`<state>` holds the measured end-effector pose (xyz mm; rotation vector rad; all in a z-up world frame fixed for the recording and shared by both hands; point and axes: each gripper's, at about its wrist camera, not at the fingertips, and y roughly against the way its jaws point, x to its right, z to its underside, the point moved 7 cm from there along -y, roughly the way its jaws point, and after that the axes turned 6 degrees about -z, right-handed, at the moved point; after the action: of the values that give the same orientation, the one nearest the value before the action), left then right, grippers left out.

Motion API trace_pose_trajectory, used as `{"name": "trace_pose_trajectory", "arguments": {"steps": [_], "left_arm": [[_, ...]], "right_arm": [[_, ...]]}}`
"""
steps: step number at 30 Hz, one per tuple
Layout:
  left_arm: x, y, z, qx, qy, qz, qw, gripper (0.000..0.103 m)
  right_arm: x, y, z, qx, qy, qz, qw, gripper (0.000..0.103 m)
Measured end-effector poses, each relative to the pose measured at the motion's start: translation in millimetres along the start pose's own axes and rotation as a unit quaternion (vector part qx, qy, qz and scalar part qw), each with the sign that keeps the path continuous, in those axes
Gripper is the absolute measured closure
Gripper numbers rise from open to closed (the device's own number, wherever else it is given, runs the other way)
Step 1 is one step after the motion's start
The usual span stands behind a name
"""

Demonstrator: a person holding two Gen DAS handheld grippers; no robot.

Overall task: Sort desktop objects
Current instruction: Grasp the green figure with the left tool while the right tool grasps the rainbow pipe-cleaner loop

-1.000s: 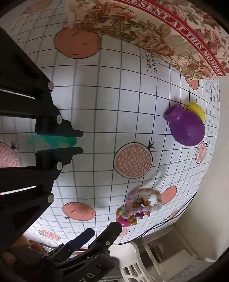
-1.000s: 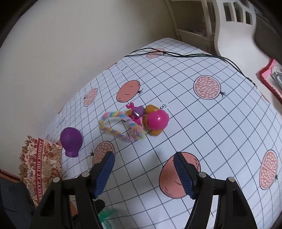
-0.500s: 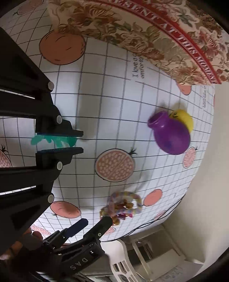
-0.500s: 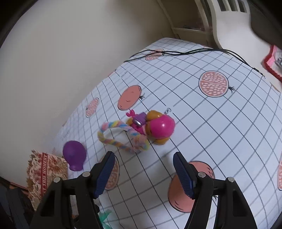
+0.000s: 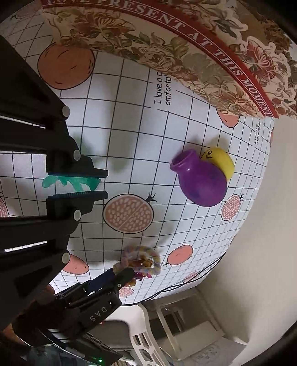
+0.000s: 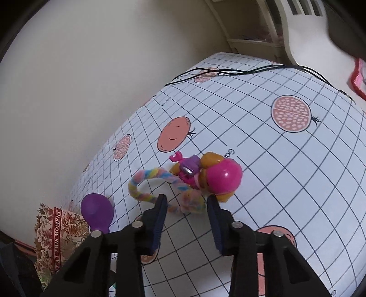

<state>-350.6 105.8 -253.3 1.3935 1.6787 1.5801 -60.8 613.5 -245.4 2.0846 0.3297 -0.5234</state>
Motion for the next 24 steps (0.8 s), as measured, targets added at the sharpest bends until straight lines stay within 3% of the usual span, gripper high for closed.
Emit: {"name": "trace_pose_trajectory", "arguments": {"steps": [3, 6, 24], "left_arm": [[-4.6, 4.4, 1.8, -0.002, 0.004, 0.004, 1.0, 0.092], [-7.3, 5.2, 1.7, -0.002, 0.008, 0.005, 1.0, 0.092], [-11.3, 23.5, -6.1, 0.032, 0.028, 0.019, 0.9989, 0.092]], "right_arm": [[0.5, -1.4, 0.1, 0.0, 0.002, 0.0, 1.0, 0.081], [3.1, -3.0, 2.8, -0.006, -0.002, 0.004, 1.0, 0.086], [-21.9, 47.9, -22.6, 0.057, 0.013, -0.045, 0.997, 0.087]]}}
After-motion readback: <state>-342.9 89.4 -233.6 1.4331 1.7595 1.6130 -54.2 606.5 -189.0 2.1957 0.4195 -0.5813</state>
